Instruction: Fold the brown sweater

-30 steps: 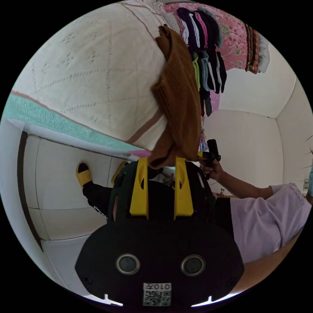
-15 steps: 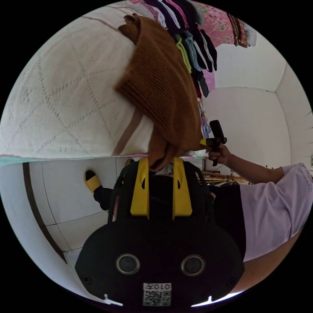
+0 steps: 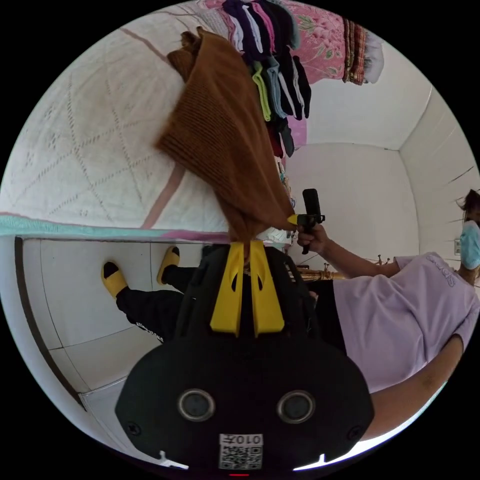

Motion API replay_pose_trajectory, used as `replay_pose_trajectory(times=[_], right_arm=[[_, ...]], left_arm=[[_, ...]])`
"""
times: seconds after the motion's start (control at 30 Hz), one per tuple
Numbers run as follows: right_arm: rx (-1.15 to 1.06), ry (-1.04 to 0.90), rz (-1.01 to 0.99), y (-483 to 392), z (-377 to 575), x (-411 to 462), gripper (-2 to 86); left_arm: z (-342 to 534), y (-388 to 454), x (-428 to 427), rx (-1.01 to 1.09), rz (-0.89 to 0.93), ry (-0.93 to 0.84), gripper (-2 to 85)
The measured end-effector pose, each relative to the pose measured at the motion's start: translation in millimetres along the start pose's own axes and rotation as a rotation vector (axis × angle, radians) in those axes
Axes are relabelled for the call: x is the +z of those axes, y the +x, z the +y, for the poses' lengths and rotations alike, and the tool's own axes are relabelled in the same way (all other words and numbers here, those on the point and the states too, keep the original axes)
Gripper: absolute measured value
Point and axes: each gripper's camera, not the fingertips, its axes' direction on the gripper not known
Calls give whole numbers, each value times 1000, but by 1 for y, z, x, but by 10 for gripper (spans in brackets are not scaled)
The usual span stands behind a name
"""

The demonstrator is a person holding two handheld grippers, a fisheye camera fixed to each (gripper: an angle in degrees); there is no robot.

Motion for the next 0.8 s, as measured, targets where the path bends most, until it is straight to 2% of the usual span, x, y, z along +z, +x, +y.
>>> replay_pose_trajectory(times=[0.3, 0.53, 0.6, 0.67, 0.8], right_arm=[[-36, 54, 16, -44, 35, -25, 39], [15, 51, 21, -82, 75, -29, 40], [83, 70, -5, -81, 85, -30, 40], [135, 136, -115, -79, 92, -35, 41], [119, 151, -139, -100, 80, -53, 42]], left_arm=[[-30, 50, -17, -69, 179, 12, 0], [-48, 112, -21, -11, 206, -111, 0], [-49, 117, -22, -33, 211, -122, 0], [-55, 119, -21, -81, 229, -104, 1], [-82, 136, -23, -91, 261, -33, 3]])
